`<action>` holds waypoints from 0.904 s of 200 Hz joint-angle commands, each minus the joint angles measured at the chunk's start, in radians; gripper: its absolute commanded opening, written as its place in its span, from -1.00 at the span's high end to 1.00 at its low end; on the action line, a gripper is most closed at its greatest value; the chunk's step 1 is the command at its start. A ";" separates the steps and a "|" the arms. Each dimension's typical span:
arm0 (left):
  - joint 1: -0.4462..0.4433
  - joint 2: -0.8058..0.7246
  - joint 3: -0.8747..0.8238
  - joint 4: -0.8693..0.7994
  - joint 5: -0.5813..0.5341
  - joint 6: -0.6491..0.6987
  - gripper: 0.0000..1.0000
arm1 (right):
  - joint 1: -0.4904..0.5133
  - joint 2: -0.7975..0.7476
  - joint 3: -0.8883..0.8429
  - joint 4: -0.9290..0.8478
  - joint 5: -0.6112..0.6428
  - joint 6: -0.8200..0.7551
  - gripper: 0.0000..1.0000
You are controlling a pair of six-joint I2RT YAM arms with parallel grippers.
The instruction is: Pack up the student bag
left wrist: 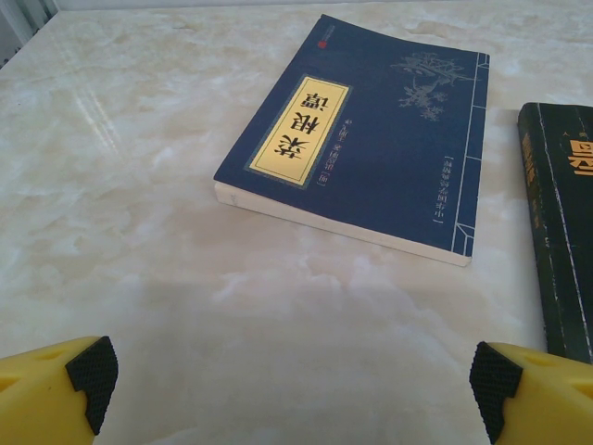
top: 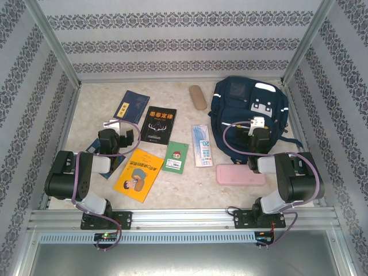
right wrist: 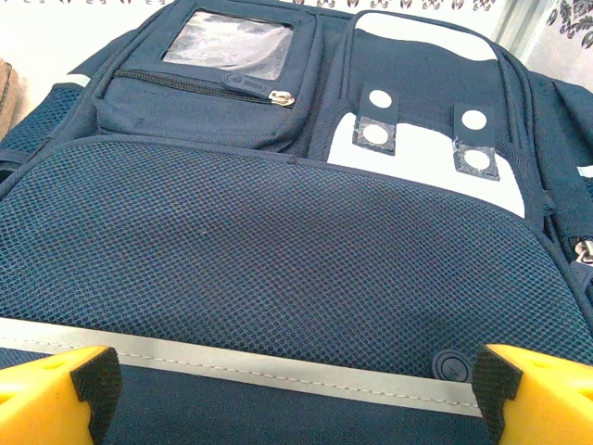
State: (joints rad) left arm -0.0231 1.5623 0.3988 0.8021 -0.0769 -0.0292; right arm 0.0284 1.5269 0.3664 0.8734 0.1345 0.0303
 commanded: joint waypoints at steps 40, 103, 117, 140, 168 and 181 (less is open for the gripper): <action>0.029 -0.087 0.067 -0.127 0.020 -0.009 -0.99 | -0.003 -0.023 0.006 0.042 -0.006 0.018 -0.96; 0.032 -0.336 0.557 -1.082 -0.124 -0.350 -0.99 | -0.024 -0.402 0.165 -0.522 0.175 0.269 -0.96; 0.037 -0.325 0.628 -1.176 -0.048 -0.374 -0.99 | -0.040 -0.450 0.244 -0.686 0.159 0.373 -0.97; 0.037 -0.306 0.684 -1.238 0.091 -0.427 -0.99 | -0.073 -0.477 0.302 -0.808 0.032 0.426 -0.96; 0.024 -0.303 0.674 -1.220 0.195 -0.467 -0.99 | -0.071 -0.419 0.405 -1.063 -0.006 0.473 -0.96; 0.016 -0.299 0.668 -1.217 0.203 -0.482 -0.99 | -0.066 -0.370 0.423 -1.139 -0.035 0.491 -0.96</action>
State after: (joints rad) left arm 0.0017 1.2591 1.0725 -0.3328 0.0360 -0.4313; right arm -0.0376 1.0790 0.7418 0.0410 0.1745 0.4324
